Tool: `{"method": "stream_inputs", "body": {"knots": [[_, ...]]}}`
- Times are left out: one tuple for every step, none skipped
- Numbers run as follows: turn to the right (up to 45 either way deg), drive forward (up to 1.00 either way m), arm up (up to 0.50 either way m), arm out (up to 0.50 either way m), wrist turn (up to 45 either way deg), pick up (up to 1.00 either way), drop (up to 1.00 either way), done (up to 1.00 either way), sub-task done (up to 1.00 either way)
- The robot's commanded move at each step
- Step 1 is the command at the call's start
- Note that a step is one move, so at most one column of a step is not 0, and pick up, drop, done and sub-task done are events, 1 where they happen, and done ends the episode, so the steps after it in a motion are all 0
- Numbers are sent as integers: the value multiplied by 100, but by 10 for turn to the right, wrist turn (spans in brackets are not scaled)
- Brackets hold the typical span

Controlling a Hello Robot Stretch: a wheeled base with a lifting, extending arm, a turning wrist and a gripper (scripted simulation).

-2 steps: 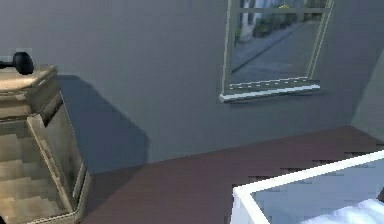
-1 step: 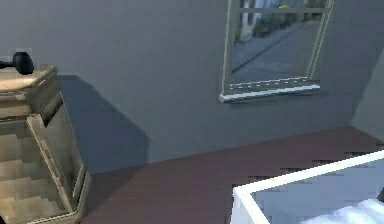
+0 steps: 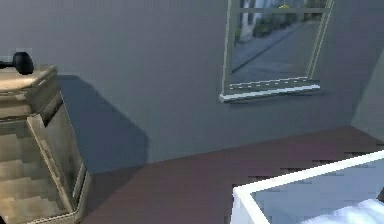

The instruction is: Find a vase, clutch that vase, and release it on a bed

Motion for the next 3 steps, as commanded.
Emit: {"method": "stream_inputs", "body": {"knots": [[0,0,10,0,0,0,0,0,0],[0,0,0,-8,0,0,0,0,0],[0,0,0,0,0,0,0,100,0]]}}
